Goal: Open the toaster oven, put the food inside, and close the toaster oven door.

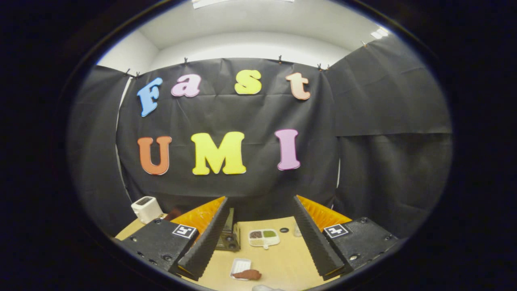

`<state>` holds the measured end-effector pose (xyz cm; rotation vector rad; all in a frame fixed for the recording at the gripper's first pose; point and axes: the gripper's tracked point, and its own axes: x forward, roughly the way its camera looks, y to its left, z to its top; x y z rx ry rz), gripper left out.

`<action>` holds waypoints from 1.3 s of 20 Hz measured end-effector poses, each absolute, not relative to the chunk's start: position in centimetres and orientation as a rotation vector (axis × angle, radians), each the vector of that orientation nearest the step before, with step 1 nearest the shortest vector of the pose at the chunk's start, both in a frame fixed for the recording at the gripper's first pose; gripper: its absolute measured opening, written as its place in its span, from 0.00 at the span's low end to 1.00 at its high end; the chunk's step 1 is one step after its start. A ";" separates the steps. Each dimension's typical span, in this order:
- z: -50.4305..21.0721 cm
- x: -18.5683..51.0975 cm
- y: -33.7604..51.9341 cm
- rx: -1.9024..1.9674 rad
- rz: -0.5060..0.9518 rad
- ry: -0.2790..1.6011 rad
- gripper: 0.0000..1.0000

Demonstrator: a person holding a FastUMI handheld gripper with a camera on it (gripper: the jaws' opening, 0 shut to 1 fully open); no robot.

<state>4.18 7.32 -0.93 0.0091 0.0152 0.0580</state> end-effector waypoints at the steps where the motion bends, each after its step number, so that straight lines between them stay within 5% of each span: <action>1: -1.3 5.0 8.5 -0.001 0.071 0.018 0.99; 15: -14.5 17.6 31.1 -0.078 0.279 0.119 1.00; 26: -26.4 25.1 33.8 -0.085 0.177 0.317 1.00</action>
